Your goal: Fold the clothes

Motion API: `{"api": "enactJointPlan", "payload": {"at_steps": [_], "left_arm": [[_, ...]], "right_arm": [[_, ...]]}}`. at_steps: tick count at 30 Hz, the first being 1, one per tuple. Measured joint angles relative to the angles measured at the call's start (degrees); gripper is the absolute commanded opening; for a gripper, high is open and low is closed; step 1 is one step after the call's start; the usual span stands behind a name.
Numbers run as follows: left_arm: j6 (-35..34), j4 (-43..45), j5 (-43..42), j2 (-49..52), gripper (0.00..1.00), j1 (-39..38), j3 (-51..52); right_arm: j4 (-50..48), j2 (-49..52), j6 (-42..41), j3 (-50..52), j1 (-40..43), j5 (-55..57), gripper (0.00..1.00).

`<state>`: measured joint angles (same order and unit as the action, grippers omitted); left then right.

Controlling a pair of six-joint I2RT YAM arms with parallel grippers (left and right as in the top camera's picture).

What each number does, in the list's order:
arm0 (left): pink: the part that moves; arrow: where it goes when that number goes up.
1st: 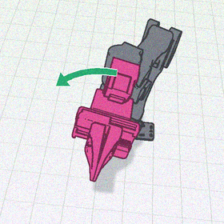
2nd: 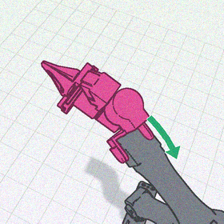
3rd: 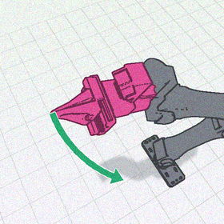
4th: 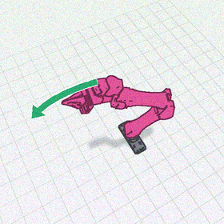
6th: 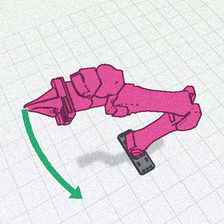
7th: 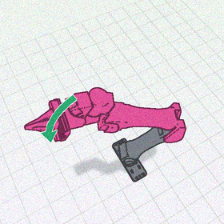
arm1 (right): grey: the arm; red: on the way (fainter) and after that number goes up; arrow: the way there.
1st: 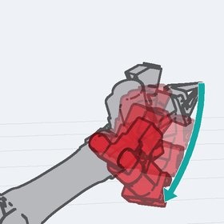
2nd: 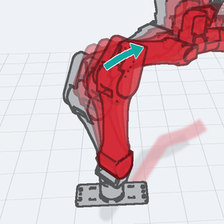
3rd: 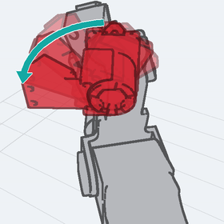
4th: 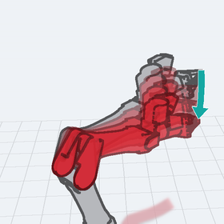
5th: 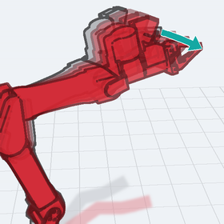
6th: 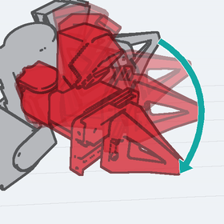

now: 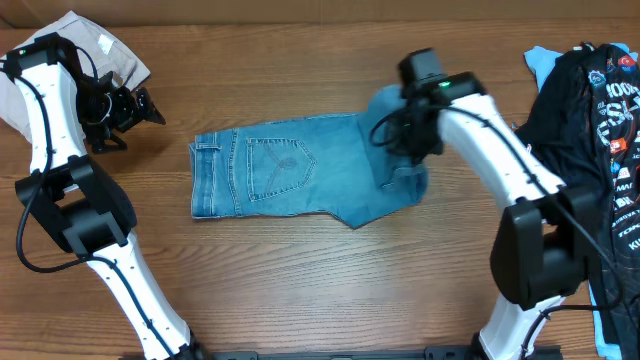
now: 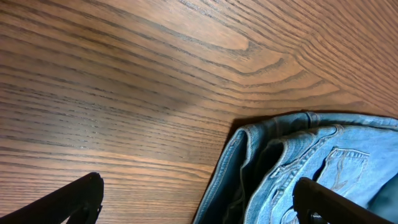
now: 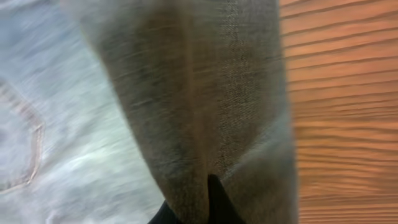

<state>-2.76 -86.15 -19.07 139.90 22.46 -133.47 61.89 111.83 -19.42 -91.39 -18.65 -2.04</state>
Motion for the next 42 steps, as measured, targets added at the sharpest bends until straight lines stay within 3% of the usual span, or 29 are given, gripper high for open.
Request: {"api": "enactJointPlan", "payload": {"at_steps": [5, 9, 11, 12, 20, 25, 27, 34, 37, 42], "left_arm": [[0.0, 0.0, 0.0, 0.0, 1.0, 0.0, 0.0], [0.0, 0.0, 0.0, 0.0, 1.0, 0.0, 0.0], [0.0, -0.02, 0.0, 0.0, 1.0, 0.0, 0.0], [0.0, 0.0, 0.0, 0.0, 1.0, 0.0, 0.0], [0.0, -0.02, 0.0, 0.0, 1.0, 0.0, 0.0], [0.0, -0.02, 0.0, 0.0, 1.0, 0.0, 0.0], [0.0, -0.02, 0.0, 0.0, 1.0, 0.0, 0.0], [0.0, 0.02, -0.02, 0.0, 1.0, 0.0, 0.0], [0.0, 0.02, 0.0, 0.0, 1.0, 0.0, 0.0], [0.0, 0.26, 0.0, 0.0, 1.0, 0.0, 0.0]], "right_arm": [[-1.03, 0.0, -1.97, 0.0, -5.01, -0.07, 0.25], [-3.08, 0.0, -3.19, 0.0, -8.31, -2.1, 0.45], [-4.42, 0.0, -4.22, 0.0, -9.99, -3.69, 0.64], [-4.87, 0.0, -4.81, 0.0, -10.67, -4.11, 0.67], [-6.51, 0.0, -6.56, -0.5, -12.96, -4.39, 0.59], [-5.81, 0.0, -5.86, -3.61, -7.78, -5.99, 0.37], [-6.23, 0.0, -4.39, -3.98, -4.9, -8.55, 0.34], [-11.02, 3.21, 6.34, -3.91, 3.39, -31.54, 0.35], [-11.13, 8.2, 11.93, -3.85, 5.22, -43.78, 0.37], [-11.37, 17.35, 16.2, -3.61, 5.79, -53.4, 0.37]]}}
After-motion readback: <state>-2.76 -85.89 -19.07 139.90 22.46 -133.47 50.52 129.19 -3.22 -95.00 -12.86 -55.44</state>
